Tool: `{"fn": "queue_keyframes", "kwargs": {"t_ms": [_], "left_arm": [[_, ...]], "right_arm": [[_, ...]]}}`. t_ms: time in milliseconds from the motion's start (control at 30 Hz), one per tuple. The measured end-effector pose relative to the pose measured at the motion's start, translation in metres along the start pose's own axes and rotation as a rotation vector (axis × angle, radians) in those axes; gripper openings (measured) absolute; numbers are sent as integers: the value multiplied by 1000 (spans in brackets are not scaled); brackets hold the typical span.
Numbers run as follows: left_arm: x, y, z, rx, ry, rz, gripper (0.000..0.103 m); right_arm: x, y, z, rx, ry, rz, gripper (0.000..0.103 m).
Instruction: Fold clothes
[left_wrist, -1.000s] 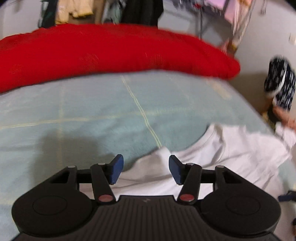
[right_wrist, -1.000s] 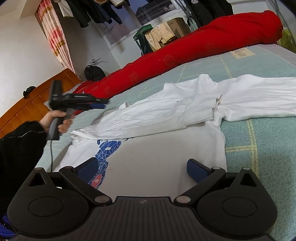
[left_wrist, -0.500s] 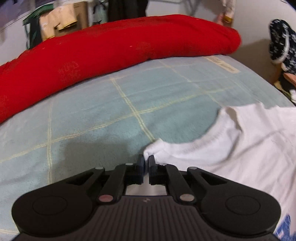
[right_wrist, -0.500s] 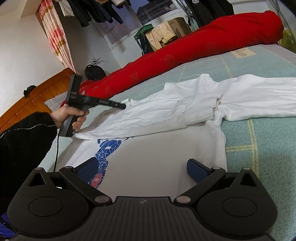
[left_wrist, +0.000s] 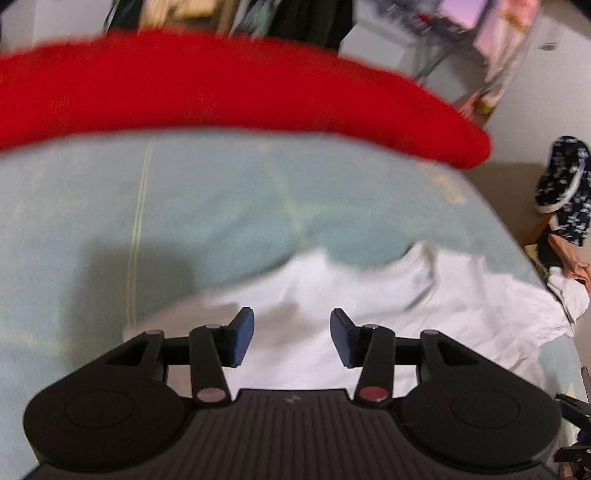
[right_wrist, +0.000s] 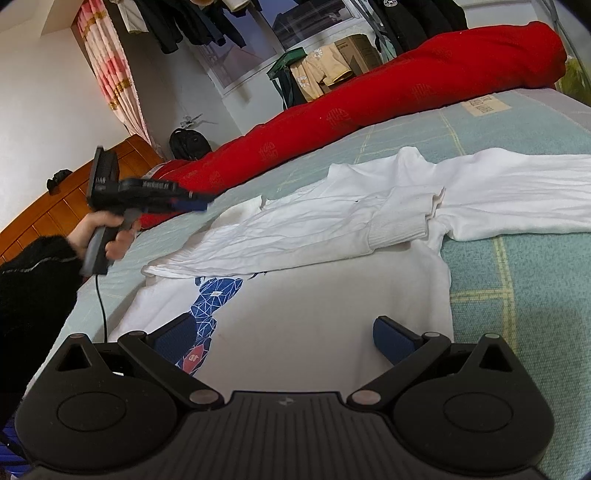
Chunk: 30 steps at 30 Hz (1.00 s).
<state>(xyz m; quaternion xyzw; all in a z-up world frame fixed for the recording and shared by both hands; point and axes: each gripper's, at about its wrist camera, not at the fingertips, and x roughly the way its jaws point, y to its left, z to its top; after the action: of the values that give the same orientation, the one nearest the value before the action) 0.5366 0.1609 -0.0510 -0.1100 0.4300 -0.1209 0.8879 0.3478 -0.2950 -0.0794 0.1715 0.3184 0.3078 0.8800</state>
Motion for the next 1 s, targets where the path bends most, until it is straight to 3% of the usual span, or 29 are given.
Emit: {"fn": "queue_keyframes", "kwargs": {"t_ms": [33,133,200,267,367,500,600,667,833,1000], "left_arm": [[11,5,-6,-14,13,24,45],[23,18,-11,-75,-74,23,46],[18,21,-5,-164,-57,13,44],[3,11,-1,-111,-32,21,44],[-32,-4,-12,7,-66,56,49],[-53,-4,-48,9,-60,33,49],[-51,7,-78,-10,7,110,49],[-65,13,-94,-20,-54,85,52],[-80,9,-86,-52,-43,162,54],[-80,-32,-75,41,-105,104,59]], "right_arm": [[0,0,0,0,0,-1,103],[0,-1,0,3,0,1,103],[0,-1,0,5,1,2,103],[0,-1,0,5,0,3,103],[0,-1,0,5,1,3,103],[0,0,-1,0,1,-2,103],[0,0,0,3,1,-3,103],[0,0,0,6,2,-3,103],[1,2,1,-6,7,-16,103],[-4,10,2,-28,1,-15,103]]}}
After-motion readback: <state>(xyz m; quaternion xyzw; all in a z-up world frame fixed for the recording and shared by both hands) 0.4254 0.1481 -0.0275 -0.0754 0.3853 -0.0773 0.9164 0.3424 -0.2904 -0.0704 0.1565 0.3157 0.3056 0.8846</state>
